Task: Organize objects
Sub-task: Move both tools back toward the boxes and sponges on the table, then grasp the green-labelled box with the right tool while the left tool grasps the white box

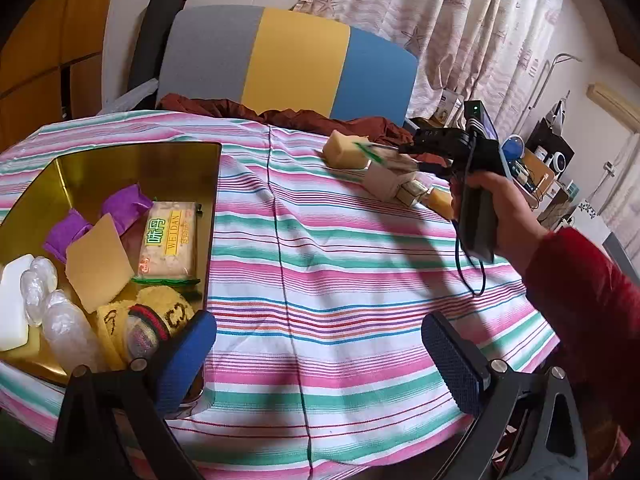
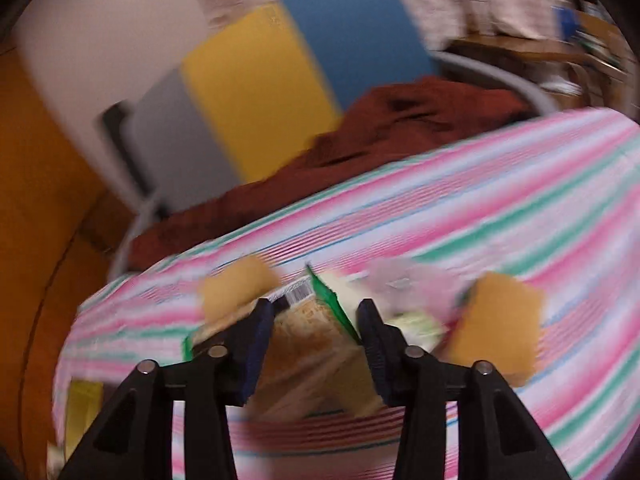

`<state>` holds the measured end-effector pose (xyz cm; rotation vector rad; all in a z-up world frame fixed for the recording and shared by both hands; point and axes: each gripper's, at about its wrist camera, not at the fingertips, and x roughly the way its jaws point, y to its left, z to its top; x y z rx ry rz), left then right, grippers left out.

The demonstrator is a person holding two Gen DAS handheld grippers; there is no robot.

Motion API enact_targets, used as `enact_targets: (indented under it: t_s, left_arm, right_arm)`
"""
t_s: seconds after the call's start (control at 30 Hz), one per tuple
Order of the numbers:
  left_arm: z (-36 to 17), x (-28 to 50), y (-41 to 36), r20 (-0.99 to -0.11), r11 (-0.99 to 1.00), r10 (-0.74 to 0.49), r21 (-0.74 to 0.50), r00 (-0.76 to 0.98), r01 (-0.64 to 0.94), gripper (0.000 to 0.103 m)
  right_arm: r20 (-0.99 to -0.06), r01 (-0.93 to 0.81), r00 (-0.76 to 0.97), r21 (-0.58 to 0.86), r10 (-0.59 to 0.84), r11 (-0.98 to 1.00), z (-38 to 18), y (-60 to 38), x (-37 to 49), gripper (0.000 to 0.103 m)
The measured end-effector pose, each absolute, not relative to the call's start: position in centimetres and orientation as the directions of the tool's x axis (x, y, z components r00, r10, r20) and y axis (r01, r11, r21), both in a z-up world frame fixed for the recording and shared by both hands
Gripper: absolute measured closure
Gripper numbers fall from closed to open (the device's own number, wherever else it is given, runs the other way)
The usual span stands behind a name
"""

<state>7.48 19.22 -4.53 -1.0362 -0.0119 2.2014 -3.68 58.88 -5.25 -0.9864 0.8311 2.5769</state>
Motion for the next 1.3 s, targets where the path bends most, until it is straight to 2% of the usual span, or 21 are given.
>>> enact_targets:
  t_s: [0.17, 0.3, 0.4, 0.5, 0.6, 0.73, 0.83, 0.93, 1.0, 1.07, 1.13, 1.3]
  left_arm:
    - [-4.8, 7.4, 19.9, -0.679, -0.746, 0.604, -0.295, -0.418, -0.597, 0.000]
    - [-5.1, 7.6, 20.2, -0.682, -0.738, 0.609, -0.303, -0.404, -0.603, 0.000]
    - [-5.1, 7.7, 20.2, -0.683, -0.736, 0.611, -0.304, -0.400, -0.605, 0.000]
    - [-4.9, 7.7, 19.9, -0.681, -0.743, 0.605, -0.296, -0.413, -0.600, 0.000]
    - [-4.8, 7.5, 19.5, -0.679, -0.752, 0.600, -0.298, -0.422, -0.588, 0.000]
    - [-4.7, 7.2, 19.0, -0.678, -0.762, 0.595, -0.303, -0.433, -0.572, 0.000]
    - [-4.8, 7.0, 19.1, -0.675, -0.762, 0.599, -0.313, -0.431, -0.568, 0.000]
    - [-4.9, 7.0, 19.6, -0.674, -0.755, 0.606, -0.321, -0.421, -0.572, 0.000]
    - [-5.0, 7.1, 20.0, -0.676, -0.748, 0.612, -0.328, -0.410, -0.577, 0.000]
    - [-5.0, 7.2, 20.5, -0.679, -0.744, 0.616, -0.332, -0.401, -0.580, 0.000]
    - [-4.9, 7.2, 20.8, -0.682, -0.742, 0.614, -0.330, -0.396, -0.583, 0.000]
    - [-4.5, 7.3, 21.3, -0.684, -0.749, 0.601, -0.303, -0.412, -0.589, 0.000]
  right_arm:
    - [-0.636, -0.273, -0.763, 0.480, -0.116, -0.834, -5.5, 54.9, -2.1, 0.063]
    - [-0.633, -0.410, -0.774, 0.499, 0.002, -0.764, -5.8, 56.2, 0.2, 0.061]
    - [-0.655, -0.480, -0.746, 0.402, 0.121, -0.780, -5.0, 57.0, -0.8, 0.061]
    - [-0.658, -0.479, -0.743, 0.392, 0.125, -0.785, -4.4, 58.9, -3.3, 0.055]
    - [-0.709, -0.522, -0.692, 0.359, 0.138, -0.774, -4.9, 61.0, -5.8, 0.055]
    - [-0.726, -0.453, -0.687, 0.410, 0.017, -0.792, -6.0, 61.1, -7.0, 0.052]
    - [-0.697, -0.305, -0.697, 0.503, -0.170, -0.809, -6.4, 58.7, -5.1, 0.052]
    - [-0.629, -0.183, -0.696, 0.623, -0.347, -0.761, -6.7, 55.9, -1.8, 0.052]
    - [-0.638, -0.250, -0.732, 0.575, -0.237, -0.779, -6.2, 55.5, 0.4, 0.052]
    - [-0.673, -0.404, -0.739, 0.462, -0.016, -0.790, -5.5, 56.0, 1.9, 0.052]
    - [-0.716, -0.534, -0.684, 0.359, 0.141, -0.765, -5.5, 56.6, 1.8, 0.049]
    - [-0.785, -0.658, -0.578, 0.285, 0.224, -0.697, -6.9, 58.0, -1.1, 0.049]
